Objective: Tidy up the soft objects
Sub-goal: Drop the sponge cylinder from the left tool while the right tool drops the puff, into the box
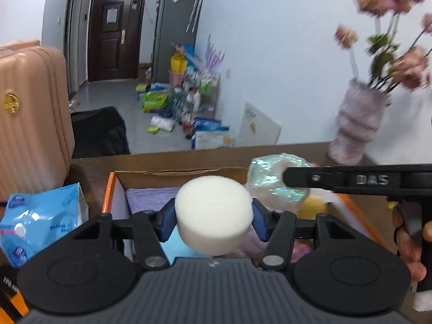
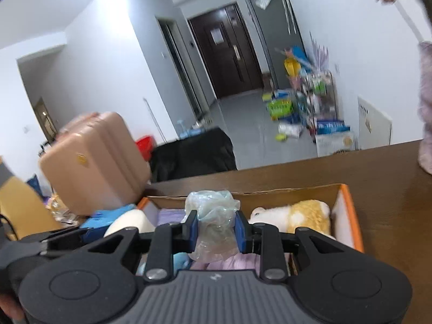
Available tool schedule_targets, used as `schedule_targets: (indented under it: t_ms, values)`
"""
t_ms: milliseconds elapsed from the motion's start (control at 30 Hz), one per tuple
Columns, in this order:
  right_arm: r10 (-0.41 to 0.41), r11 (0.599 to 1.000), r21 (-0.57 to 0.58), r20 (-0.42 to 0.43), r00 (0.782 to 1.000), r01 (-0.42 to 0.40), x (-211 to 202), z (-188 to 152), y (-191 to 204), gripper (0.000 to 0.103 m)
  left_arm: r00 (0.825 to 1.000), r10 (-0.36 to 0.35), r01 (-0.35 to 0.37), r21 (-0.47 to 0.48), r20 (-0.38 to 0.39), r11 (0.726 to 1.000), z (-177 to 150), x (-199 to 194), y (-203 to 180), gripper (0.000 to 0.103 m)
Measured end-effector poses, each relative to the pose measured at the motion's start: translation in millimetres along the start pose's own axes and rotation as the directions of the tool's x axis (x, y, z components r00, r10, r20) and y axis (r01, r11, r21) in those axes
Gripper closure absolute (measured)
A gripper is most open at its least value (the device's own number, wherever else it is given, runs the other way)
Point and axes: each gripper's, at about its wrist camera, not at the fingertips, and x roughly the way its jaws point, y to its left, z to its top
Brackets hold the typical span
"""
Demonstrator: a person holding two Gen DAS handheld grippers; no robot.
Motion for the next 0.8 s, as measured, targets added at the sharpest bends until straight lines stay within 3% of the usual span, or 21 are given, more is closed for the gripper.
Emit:
schedule_targets:
  t_ms: [133, 233, 300, 367, 467, 500, 533, 600, 667, 733, 800]
  values:
    - [-0.023, 1.0, -0.009, -0.063, 0.998, 0.023, 53, 11, 4, 0.076, 0.998, 0.007, -0.005, 0.026, -0.07, 1.0, 7, 41, 10, 0.045]
    - [-0.033, 0.999, 0.03, -0.141, 0.99, 0.037, 90, 16, -2, 0.076, 0.988, 0.094, -0.087, 0.065, -0.126, 0.994, 5, 68, 15, 0.045]
    - [-0.045, 0.997, 0.045, -0.21, 0.977, 0.056, 110, 13, -5, 0.076, 0.98, 0.074, -0.068, 0.035, -0.183, 0.997, 4, 79, 23, 0.044]
    - [-0.048, 0.997, 0.046, -0.254, 0.966, 0.062, 120, 5, -6, 0.076, 0.979, 0.065, -0.054, 0.062, -0.191, 0.997, 5, 80, 21, 0.043]
    - [-0.045, 0.996, 0.057, -0.263, 0.964, 0.062, 117, 5, -4, 0.072, 0.974, 0.053, -0.03, 0.108, -0.222, 0.994, 4, 85, 15, 0.032]
    - [-0.037, 0.996, 0.066, -0.269, 0.962, 0.057, 116, 6, -4, 0.071, 0.973, 0.048, -0.023, 0.112, -0.224, 0.993, 5, 86, 13, 0.024]
    - [-0.026, 0.996, 0.07, -0.275, 0.961, 0.047, 113, 6, -6, 0.065, 0.976, 0.034, -0.011, 0.107, -0.217, 0.994, 5, 85, 13, 0.02]
    - [-0.01, 0.996, 0.081, -0.255, 0.967, 0.032, 102, 10, -5, 0.059, 0.98, 0.013, 0.004, 0.085, -0.197, 0.996, 6, 75, 13, 0.02]
    - [-0.023, 0.996, 0.081, -0.226, 0.974, 0.043, 84, 16, -4, 0.045, 0.984, -0.041, 0.048, 0.036, -0.174, 0.998, 9, 61, 16, 0.02]
    - [-0.039, 0.996, 0.074, -0.199, 0.979, 0.055, 65, 22, -4, 0.043, 0.985, -0.067, 0.07, 0.013, -0.161, 0.997, 14, 44, 17, 0.019]
    - [-0.056, 0.996, 0.064, -0.179, 0.982, 0.069, 42, 29, -6, 0.043, 0.99, -0.048, 0.053, 0.034, -0.133, 0.998, 20, 25, 15, 0.019]
